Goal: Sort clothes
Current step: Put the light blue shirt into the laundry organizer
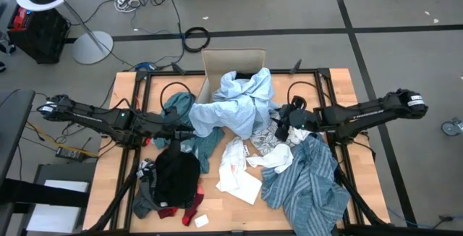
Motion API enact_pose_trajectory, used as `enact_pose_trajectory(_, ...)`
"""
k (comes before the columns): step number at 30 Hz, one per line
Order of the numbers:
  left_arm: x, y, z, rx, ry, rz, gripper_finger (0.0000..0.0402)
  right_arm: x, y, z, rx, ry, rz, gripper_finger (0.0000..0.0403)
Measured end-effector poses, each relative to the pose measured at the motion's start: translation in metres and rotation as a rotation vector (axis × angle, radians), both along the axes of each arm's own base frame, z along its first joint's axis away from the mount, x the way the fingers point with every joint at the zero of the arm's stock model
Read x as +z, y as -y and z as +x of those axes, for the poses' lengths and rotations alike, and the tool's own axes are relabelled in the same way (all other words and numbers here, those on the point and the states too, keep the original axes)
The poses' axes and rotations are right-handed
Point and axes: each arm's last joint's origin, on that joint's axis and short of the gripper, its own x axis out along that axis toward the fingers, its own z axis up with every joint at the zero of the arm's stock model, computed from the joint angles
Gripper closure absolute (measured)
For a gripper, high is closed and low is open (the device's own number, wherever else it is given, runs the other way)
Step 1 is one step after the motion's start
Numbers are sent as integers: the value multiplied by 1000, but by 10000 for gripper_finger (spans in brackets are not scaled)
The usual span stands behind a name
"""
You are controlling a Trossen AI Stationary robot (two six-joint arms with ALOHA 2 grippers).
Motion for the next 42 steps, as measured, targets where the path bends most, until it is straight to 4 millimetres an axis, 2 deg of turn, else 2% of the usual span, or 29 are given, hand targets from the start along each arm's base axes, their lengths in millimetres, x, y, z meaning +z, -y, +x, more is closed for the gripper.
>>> enact_pose_trajectory(4,1,0,1,1,13,-3,280,-9,14,0,-32,52,-4,237)
enact_pose_trajectory(6,1,0,1,5,12,-3,280,-9,16,0,-4,65,11,279)
enact_pose_trajectory(9,1,0,0,16,14,-12,280,-7,16,2,57,93,48,372)
enact_pose_trajectory(10,1,0,0,18,14,-14,280,-6,16,3,77,102,60,386)
enact_pose_trajectory(13,1,0,0,18,14,-15,280,2,13,7,95,140,89,395)
enact_pose_trajectory(16,1,0,0,18,13,-15,280,21,7,14,137,195,95,399)
enact_pose_trajectory(22,1,0,0,18,12,-14,280,76,-1,28,227,327,37,401)
enact_pose_trajectory(27,1,0,0,17,11,-12,280,121,2,31,252,398,-54,401)
enact_pose_trajectory(31,1,0,1,9,11,5,280,153,13,36,232,442,-147,402)
enact_pose_trajectory(34,1,0,0,9,11,9,280,175,25,48,222,466,-194,402)
enact_pose_trajectory(42,1,-1,0,20,6,17,280,211,66,109,256,448,-263,402)
